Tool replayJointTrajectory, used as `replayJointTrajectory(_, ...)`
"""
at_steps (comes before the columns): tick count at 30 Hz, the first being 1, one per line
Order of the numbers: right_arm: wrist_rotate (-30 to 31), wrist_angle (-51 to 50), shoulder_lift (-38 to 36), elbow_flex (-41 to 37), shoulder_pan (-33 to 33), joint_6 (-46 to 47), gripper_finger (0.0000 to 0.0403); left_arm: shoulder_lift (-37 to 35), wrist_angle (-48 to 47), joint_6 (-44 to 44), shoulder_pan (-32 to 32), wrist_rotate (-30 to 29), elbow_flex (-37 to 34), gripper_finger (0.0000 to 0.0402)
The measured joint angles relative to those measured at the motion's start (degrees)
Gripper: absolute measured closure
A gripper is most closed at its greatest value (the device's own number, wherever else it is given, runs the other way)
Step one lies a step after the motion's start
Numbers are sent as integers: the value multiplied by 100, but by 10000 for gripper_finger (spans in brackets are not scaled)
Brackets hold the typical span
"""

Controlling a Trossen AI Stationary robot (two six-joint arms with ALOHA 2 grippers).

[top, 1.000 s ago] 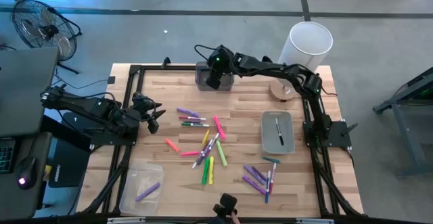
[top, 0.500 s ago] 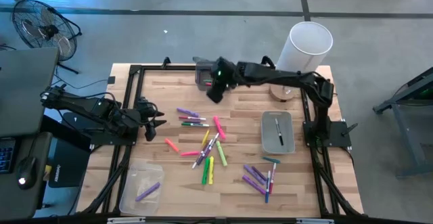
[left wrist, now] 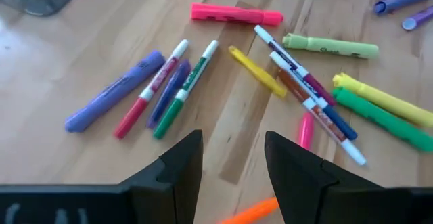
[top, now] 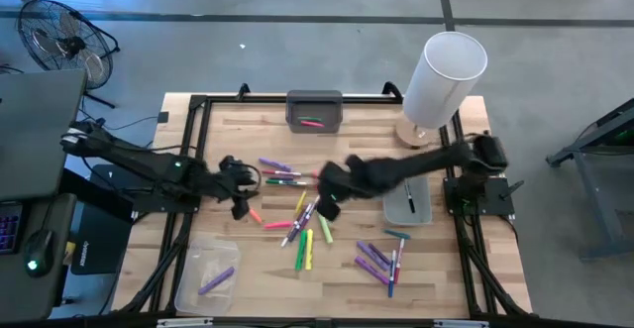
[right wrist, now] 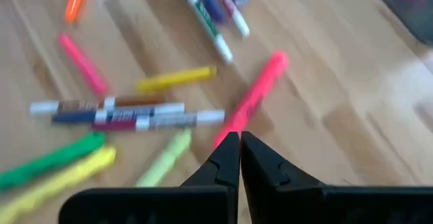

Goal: Pick & Place Markers
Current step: Put the pink highlighter pen into the transparent bin

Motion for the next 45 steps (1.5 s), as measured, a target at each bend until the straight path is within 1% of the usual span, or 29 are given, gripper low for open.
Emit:
replayJointTrajectory(3,324,-8,-685,-665,378,501,396,766,36,-83,0,9,438,244)
replayJointTrajectory(5,479,-5,-1185,-1109,565,767,400,1309,-26,161,2,-7,827,244)
replayJointTrajectory(7,492,-4,-1686,-1511,724,960,401,1823,-141,588,2,-23,1268,244)
replayJointTrajectory(9,493,9,-2161,-1841,871,1088,401,2315,-327,1200,3,-25,1735,244)
replayJointTrajectory(12,609,39,-2801,-2218,1082,1100,402,3133,-824,2054,106,-7,2535,244)
replayJointTrajectory(15,767,45,-3307,-2496,1267,1049,402,3920,-1314,2610,490,404,3370,244)
replayJointTrajectory(18,744,28,-3708,-2731,1387,823,402,4538,-1557,3158,988,966,4144,244)
replayJointTrajectory(21,648,25,-4004,-2935,1468,632,402,5077,-1735,4017,1387,1459,4783,244)
replayJointTrajectory(24,510,8,-4239,-3075,1531,438,402,5461,-1720,5097,1612,1541,5320,244)
replayJointTrajectory(27,472,-83,-4366,-3097,1533,325,403,5688,-1736,6288,1720,1544,5622,246)
replayJointTrajectory(30,486,-93,-4459,-3097,1533,123,403,5847,-1726,7342,1822,1551,5689,260)
replayJointTrajectory(33,528,-95,-4521,-3097,1506,7,403,6085,-1778,7766,1958,1617,5682,277)
replayJointTrajectory(36,685,-95,-4549,-3097,1504,31,403,6173,-1746,8146,2076,1750,5681,288)
replayJointTrajectory(42,1323,-97,-4556,-3097,1470,337,403,6497,-1753,8832,2227,2073,5683,291)
replayJointTrajectory(45,1518,-99,-4556,-3097,1363,476,403,6559,-1825,9096,2230,2046,5683,291)
